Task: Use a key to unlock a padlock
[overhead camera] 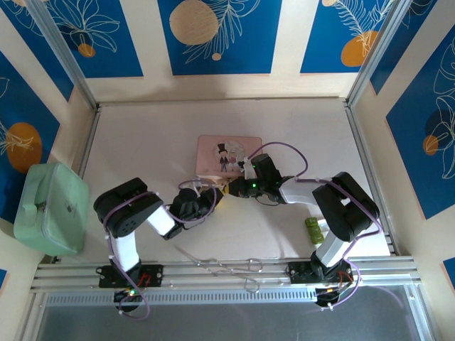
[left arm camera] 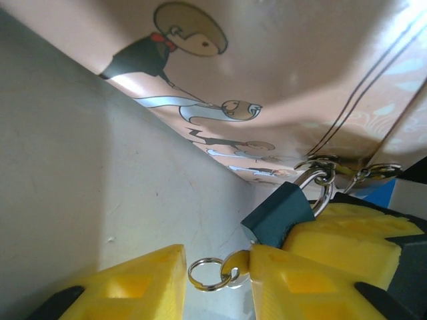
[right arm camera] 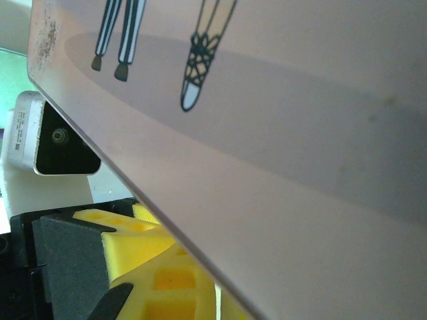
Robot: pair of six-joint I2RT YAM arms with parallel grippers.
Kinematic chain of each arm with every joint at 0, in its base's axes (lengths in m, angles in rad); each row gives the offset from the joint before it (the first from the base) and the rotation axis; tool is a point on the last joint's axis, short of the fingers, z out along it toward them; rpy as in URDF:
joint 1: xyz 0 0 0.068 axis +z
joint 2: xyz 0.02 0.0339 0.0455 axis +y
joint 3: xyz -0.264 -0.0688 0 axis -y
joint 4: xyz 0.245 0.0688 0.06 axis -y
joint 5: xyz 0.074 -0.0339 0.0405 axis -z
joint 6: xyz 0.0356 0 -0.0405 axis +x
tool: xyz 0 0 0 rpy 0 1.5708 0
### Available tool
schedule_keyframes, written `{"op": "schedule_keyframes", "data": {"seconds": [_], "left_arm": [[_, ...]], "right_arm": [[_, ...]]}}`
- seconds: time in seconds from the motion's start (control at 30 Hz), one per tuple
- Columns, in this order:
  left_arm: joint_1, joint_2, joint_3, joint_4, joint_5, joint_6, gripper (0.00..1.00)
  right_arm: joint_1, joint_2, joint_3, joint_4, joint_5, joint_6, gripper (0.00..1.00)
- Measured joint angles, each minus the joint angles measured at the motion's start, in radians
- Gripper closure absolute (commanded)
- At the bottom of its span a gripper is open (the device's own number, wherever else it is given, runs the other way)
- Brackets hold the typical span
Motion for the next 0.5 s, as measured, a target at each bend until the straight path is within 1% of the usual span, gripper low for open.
{"op": "schedule_keyframes", "data": {"seconds": [0.1,0.33,0.5], "left_arm": [[0.0,0.0,0.0,0.006,-0.006,-0.004,0.76],[0.0,0.008,0.0,0.014,-0.019,-0.009,0.82],[0.0,0.011,0.0,0.016,-0.029,-0.016,0.85]], "right_arm": [[0.0,0.004,0.0,0.008,0.0,0.0,1.0],[0.003,0.016,0.002,0.024,0.009,0.0,1.0],[0.006,0.02,0.007,0.024,0.027,0.0,0.98]]}}
